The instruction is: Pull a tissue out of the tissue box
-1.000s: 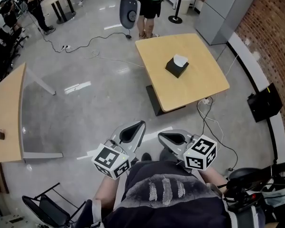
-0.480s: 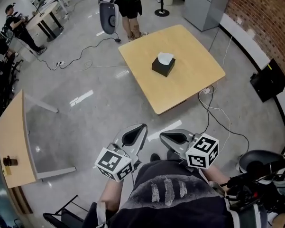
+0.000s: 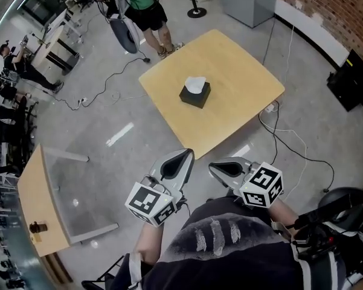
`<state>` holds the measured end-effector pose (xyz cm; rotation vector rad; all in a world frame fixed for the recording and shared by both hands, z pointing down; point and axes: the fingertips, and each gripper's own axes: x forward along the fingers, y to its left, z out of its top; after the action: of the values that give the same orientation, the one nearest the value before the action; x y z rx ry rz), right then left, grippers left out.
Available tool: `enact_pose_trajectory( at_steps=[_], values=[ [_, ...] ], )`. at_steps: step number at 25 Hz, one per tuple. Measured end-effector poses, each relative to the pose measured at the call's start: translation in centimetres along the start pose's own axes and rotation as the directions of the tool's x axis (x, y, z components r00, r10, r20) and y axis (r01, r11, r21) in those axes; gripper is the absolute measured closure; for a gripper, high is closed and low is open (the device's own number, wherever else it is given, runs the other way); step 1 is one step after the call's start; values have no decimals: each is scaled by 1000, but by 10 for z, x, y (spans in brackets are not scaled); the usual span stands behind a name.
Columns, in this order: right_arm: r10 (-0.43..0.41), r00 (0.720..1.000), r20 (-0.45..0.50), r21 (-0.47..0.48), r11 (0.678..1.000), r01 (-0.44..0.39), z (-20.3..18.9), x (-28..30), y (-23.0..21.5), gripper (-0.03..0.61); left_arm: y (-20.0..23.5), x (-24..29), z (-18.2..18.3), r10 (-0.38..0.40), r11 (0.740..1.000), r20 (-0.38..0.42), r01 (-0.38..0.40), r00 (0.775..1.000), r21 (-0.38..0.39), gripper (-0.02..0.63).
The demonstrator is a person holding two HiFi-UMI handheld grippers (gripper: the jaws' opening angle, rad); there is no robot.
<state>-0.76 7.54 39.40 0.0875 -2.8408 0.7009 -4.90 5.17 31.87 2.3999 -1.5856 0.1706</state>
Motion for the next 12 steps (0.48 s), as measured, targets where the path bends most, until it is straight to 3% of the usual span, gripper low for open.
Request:
enact_pose_trajectory(
  at_steps=[12],
  values=[
    [209,978,-6,147,967,-206,16,-3,-62,581,17,51,-6,165,985,-88,-168,982,-30,611]
  ],
)
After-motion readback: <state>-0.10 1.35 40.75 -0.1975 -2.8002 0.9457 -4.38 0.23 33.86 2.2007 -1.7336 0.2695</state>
